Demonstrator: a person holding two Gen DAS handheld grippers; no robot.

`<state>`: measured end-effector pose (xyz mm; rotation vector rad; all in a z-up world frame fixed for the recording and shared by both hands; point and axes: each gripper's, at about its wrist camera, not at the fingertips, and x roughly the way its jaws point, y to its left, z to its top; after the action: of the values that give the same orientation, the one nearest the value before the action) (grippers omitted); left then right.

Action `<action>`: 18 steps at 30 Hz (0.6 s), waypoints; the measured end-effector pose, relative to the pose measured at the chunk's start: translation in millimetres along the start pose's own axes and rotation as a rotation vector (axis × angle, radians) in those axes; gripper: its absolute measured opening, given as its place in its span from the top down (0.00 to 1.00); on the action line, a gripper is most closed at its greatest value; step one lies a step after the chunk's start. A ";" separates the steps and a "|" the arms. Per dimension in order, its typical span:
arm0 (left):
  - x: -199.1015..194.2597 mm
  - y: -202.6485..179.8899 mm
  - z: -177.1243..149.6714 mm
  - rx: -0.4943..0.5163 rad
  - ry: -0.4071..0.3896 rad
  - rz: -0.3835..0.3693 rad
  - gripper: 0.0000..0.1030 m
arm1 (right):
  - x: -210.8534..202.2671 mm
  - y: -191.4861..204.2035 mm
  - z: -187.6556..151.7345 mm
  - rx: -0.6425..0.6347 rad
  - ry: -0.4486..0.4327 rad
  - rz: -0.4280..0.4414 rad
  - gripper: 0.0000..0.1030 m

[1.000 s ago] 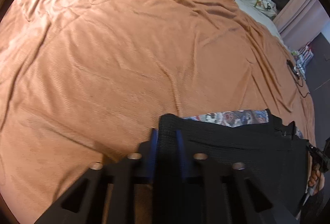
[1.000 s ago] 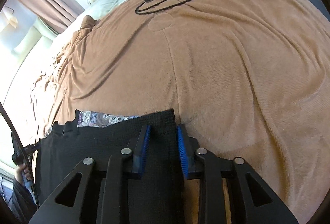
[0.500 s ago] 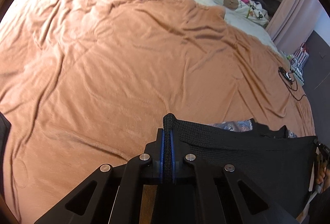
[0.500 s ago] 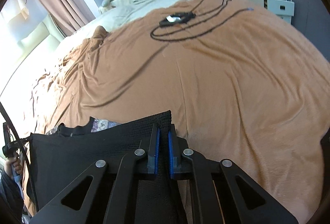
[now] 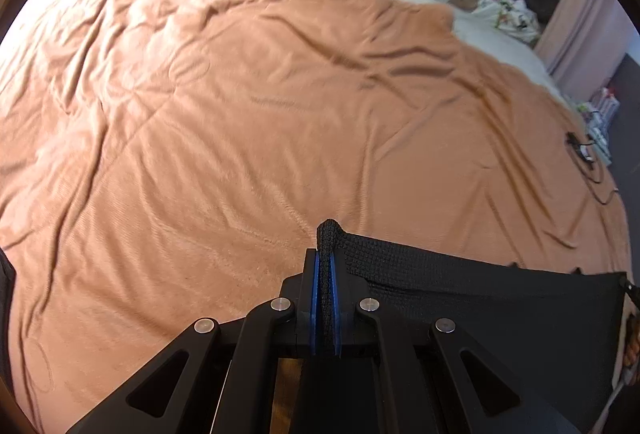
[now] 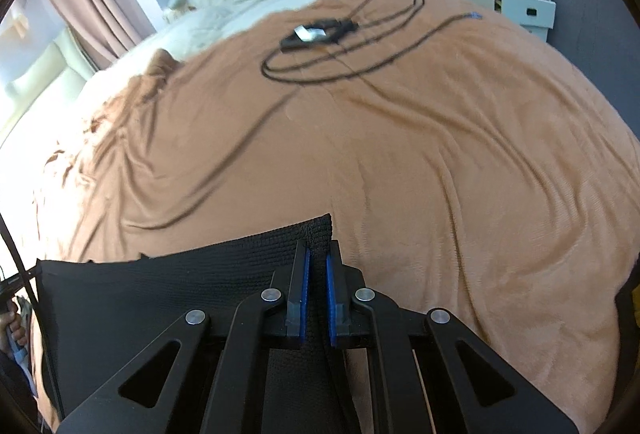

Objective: Fold small clothes
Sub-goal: 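Open both grippers and lift them off the folded shirt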

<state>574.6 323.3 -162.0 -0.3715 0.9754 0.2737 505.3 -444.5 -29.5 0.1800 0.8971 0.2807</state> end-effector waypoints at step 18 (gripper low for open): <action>6.1 16.5 -21.8 -0.049 0.059 0.087 0.63 | 19.2 5.5 6.2 0.002 0.068 -0.023 0.36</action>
<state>555.1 329.3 -181.1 -0.3840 1.0456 0.3676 520.6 -433.5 -38.5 0.1626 0.9663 0.2657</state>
